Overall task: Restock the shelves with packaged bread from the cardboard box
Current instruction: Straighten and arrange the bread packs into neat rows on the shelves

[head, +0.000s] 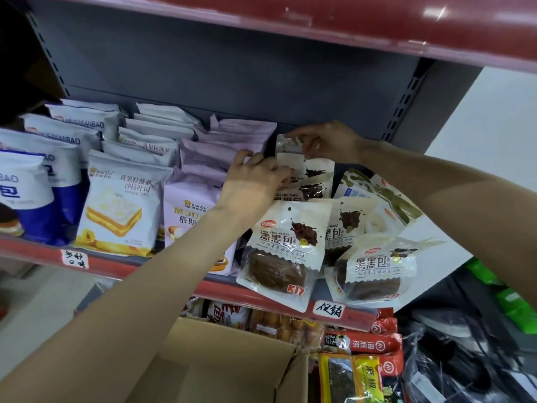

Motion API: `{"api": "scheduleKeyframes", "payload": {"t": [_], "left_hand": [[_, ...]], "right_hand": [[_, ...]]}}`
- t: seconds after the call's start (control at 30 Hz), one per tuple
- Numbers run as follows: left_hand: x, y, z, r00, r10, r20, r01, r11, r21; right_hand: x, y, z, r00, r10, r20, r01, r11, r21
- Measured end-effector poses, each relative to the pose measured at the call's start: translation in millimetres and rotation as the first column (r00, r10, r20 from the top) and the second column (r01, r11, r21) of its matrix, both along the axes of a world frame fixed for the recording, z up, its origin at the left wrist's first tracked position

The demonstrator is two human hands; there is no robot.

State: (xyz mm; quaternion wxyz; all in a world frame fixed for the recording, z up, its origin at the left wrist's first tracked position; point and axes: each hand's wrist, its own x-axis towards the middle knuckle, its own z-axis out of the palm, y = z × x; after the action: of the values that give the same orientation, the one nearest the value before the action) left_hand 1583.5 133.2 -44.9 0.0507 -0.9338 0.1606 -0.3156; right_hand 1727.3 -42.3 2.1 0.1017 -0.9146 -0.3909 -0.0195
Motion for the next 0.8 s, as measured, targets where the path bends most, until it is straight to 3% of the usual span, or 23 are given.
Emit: {"api": "scheduleKeyframes", "payload": {"t": [0.17, 0.4, 0.47, 0.57, 0.8], "left_hand": [[2.7, 3.9, -5.8, 0.997, -0.023, 0.073, 0.025, 0.999, -0.027], [7.1, 13.3, -7.0, 0.981, -0.009, 0.193, 0.045, 0.983, -0.180], [6.4, 12.7, -3.2, 0.990, 0.044, 0.133, -0.015, 0.977, -0.212], [5.3, 9.2, 4.4, 0.981, 0.137, -0.135, -0.162, 0.967, -0.195], [12.8, 7.0, 14.9, 0.942, 0.235, -0.241, -0.267, 0.957, -0.111]], "right_hand": [[1.6, -2.9, -17.0, 0.983, 0.036, 0.183, -0.057, 0.992, 0.114], [0.2, 5.3, -32.7, 0.970, 0.057, 0.235, -0.116, 0.962, 0.247], [0.5, 6.7, -30.3, 0.980, 0.055, 0.190, -0.092, 0.977, 0.192], [-2.1, 7.8, -17.3, 0.992, 0.041, 0.120, -0.056, 0.990, 0.128], [-17.6, -6.8, 6.3, 0.991, -0.128, 0.030, 0.130, 0.988, -0.084]]}}
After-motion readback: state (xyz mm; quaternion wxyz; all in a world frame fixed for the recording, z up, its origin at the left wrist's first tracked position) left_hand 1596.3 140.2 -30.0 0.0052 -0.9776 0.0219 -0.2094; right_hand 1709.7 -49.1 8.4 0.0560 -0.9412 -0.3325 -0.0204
